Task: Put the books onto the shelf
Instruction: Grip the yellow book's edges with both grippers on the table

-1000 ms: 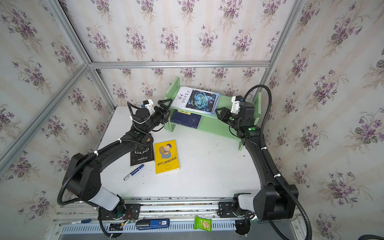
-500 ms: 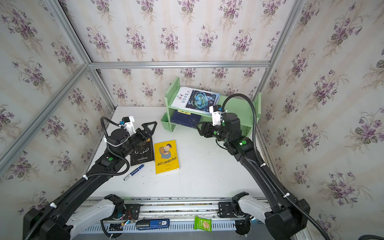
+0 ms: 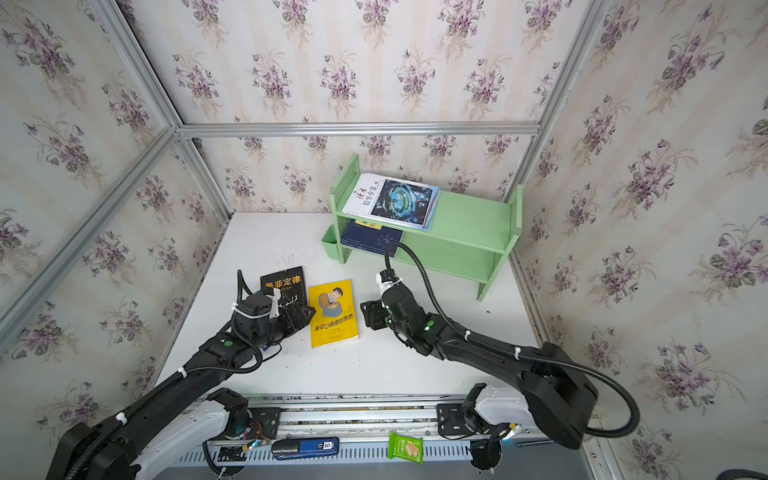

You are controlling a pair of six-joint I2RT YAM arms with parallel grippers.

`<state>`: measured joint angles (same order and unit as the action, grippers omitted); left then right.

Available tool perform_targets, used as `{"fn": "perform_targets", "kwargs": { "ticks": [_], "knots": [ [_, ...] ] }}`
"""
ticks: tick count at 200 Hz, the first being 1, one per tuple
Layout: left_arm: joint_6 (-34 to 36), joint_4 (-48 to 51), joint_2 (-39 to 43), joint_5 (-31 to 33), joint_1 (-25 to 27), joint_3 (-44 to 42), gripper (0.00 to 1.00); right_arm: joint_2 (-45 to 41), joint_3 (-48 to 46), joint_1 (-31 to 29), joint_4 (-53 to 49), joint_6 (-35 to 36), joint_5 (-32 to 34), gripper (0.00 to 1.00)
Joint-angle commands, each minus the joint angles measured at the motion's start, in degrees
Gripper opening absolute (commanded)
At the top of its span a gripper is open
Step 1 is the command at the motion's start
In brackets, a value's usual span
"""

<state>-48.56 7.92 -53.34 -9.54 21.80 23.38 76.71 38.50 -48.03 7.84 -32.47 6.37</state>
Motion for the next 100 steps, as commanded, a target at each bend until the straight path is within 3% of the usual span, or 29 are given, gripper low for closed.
{"fn": "perform_targets", "kwargs": {
  "ticks": [1, 29, 63, 100],
  "knots": [
    [0.5, -2.88, -2.14, -1.83, -0.03, -0.67, 0.99, 6.0, 0.61, -0.4, 9.65, -3.25, 3.77, 0.62],
    [-0.58, -9.34, -7.7, -4.39, -0.01, -2.28, 0.99, 13.87, 1.48, -1.04, 15.35, -4.78, 3.6, 0.6],
    [-1.19, -13.85, -14.34, -6.71, -0.01, -2.04, 0.99, 20.32, 5.15, -1.8, 15.16, -3.48, 4.19, 0.6],
    [-2.43, -18.46, -20.54, -8.73, -0.01, -1.84, 0.99, 27.51, 7.58, -1.89, 15.44, -6.71, 2.93, 0.56]
  ]
}}
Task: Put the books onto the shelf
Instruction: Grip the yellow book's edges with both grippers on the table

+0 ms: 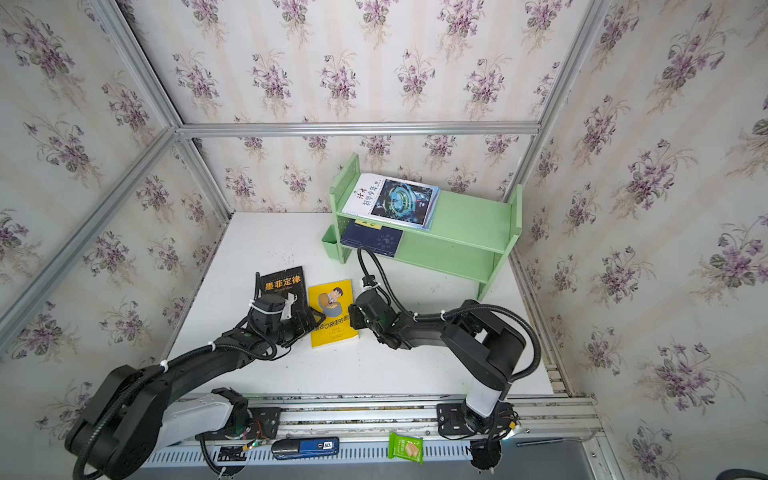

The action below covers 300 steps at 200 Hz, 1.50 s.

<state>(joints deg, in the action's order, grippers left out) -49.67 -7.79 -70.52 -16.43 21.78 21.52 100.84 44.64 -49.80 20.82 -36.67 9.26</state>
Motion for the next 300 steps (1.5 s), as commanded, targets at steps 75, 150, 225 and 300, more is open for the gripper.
{"fn": "perform_targets", "kwargs": {
  "ticks": [75, 150, 225, 300],
  "knots": [
    [-6.52, -22.61, -11.12, -11.3, -0.07, -0.54, 0.95, 13.25, 4.1, -1.52, 3.32, -7.94, -7.97, 0.36],
    [-19.43, -53.28, -12.89, -17.81, -0.25, -2.07, 0.9, 13.6, 3.78, -1.49, 2.98, -7.9, -7.94, 0.32],
    [-21.97, -50.1, -12.06, -15.52, -0.42, -6.33, 0.76, 11.85, 1.97, -0.38, 3.3, -7.98, -7.11, 0.33],
    [-14.69, -29.07, -9.32, -14.18, -0.42, -2.88, 0.32, 7.58, 0.27, 0.89, 1.73, -7.31, -5.32, 0.37]
  ]
}}
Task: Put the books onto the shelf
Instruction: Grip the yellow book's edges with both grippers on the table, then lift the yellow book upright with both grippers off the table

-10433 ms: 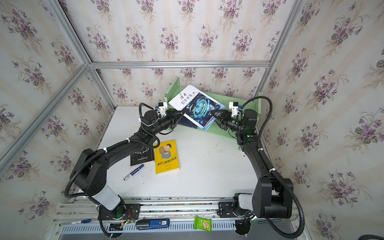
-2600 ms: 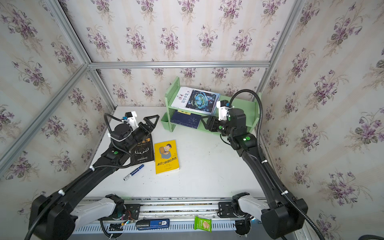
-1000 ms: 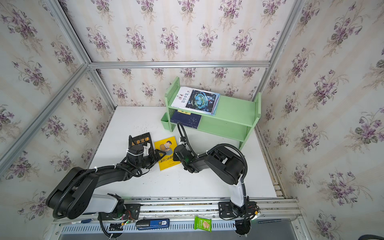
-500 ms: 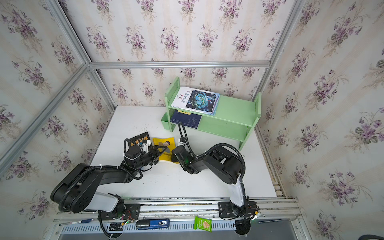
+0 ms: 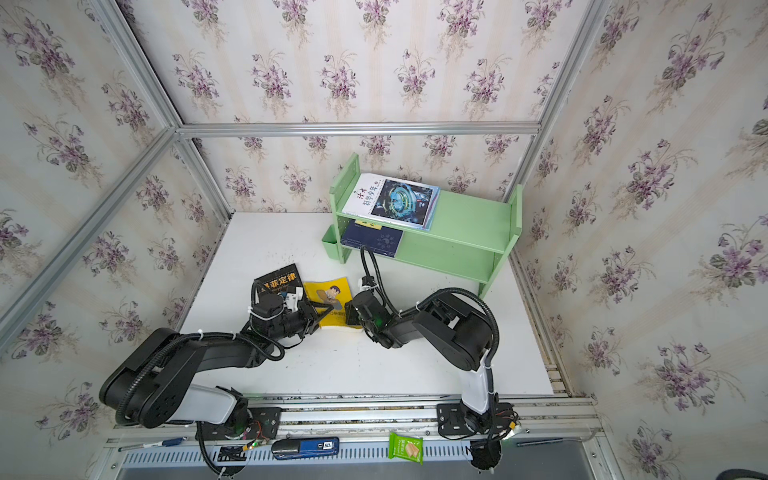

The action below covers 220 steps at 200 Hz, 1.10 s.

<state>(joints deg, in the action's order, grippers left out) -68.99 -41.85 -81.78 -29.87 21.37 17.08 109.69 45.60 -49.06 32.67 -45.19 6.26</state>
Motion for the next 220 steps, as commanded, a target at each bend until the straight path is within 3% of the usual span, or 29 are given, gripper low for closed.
{"fn": "perform_targets", "kwargs": {
  "ticks": [1, 58, 135, 168, 190, 220],
  "knots": [
    [4.82, 5.4, 2.09, -0.68, -0.01, 1.6, 0.32, -1.38, -0.74, 0.17, -10.18, 1.23, -2.36, 0.37],
    [15.77, 23.65, 9.16, -0.27, 0.08, 6.39, 0.13, -10.33, -0.08, 1.24, -12.18, 3.97, -3.9, 0.5],
    [34.97, 58.73, 32.01, 2.15, 0.17, 22.0, 0.12, -36.34, 5.57, 4.1, -19.66, 16.09, -9.96, 0.75],
    [35.92, 60.36, 40.2, -0.93, 0.16, 28.04, 0.12, -46.27, 6.92, 6.98, -21.82, 17.9, -12.19, 0.89],
    [36.15, 59.4, 41.62, -0.81, 0.12, 33.38, 0.13, -50.98, 6.74, 11.07, -21.29, 15.2, -18.25, 0.93],
    [31.23, 46.67, 38.62, -3.54, 0.17, 37.42, 0.12, -53.85, 4.51, 15.51, -14.91, 9.21, -28.79, 0.96]
  ]
}}
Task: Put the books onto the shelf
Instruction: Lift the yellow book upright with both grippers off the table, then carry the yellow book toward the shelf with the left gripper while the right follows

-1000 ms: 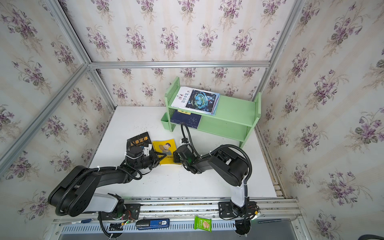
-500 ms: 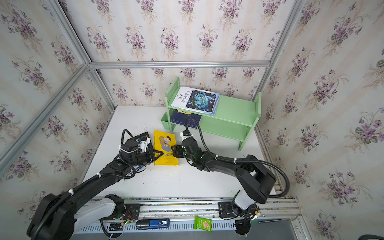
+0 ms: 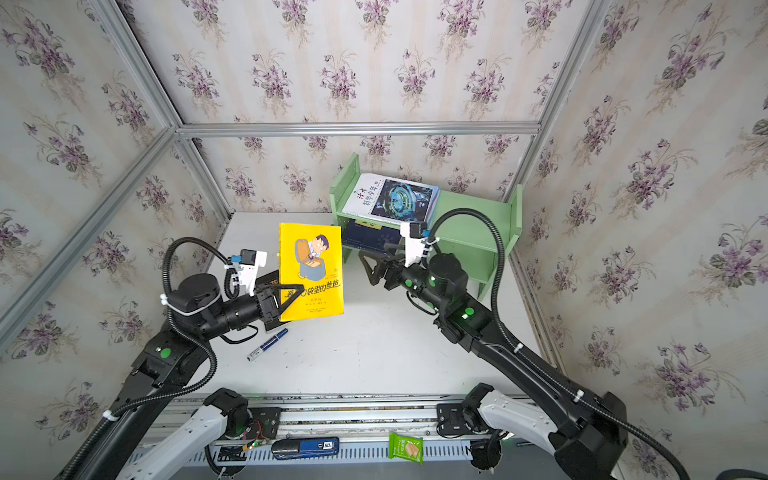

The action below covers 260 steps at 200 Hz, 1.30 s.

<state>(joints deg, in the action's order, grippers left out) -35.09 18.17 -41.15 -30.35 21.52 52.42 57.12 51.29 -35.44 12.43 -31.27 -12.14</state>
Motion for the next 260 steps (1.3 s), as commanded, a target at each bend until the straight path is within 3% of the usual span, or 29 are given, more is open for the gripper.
{"fn": "perform_targets", "kwargs": {
  "ticks": [1, 37, 56, 90, 116, 174, 210, 228, 260],
  "knots": [
    [-2.82, -13.87, -2.19, -3.1, 0.02, 2.16, 0.11, -1.34, -1.27, 1.97, 5.64, -4.92, -10.51, 0.96],
    [-13.53, -34.42, -9.19, -2.59, 0.15, 4.42, 0.1, -2.06, -5.94, 3.67, 15.31, -11.77, -14.67, 0.99],
    [-20.68, -44.0, -13.33, 1.86, 0.34, 5.58, 0.1, -1.14, -7.94, 3.8, 21.78, -15.4, -16.08, 0.99],
    [-26.36, -50.06, -21.55, 7.36, 4.14, 9.99, 0.1, 5.19, -9.07, 3.63, 36.98, -25.24, -17.73, 0.98],
    [-27.47, -51.74, -26.73, 10.3, 7.73, 12.82, 0.09, 10.62, -7.19, 2.99, 46.61, -28.91, -18.02, 0.98],
    [-29.17, -54.35, -28.89, 14.16, 10.25, 12.53, 0.11, 11.29, -2.99, 0.82, 45.52, -25.07, -13.16, 0.96],
    [-30.25, -57.06, -28.9, 13.79, 11.02, 12.04, 0.12, 11.69, -2.46, 0.74, 42.77, -25.39, -6.33, 0.83],
    [-30.36, -57.38, -28.9, 14.69, 11.74, 11.37, 0.13, 12.52, -2.5, 0.73, 43.21, -25.33, -2.32, 0.7],
    [-30.6, -58.1, -28.86, 16.27, 12.93, 9.92, 0.14, 15.39, 0.34, 0.72, 44.97, -25.83, -2.16, 0.54]
  ]
}}
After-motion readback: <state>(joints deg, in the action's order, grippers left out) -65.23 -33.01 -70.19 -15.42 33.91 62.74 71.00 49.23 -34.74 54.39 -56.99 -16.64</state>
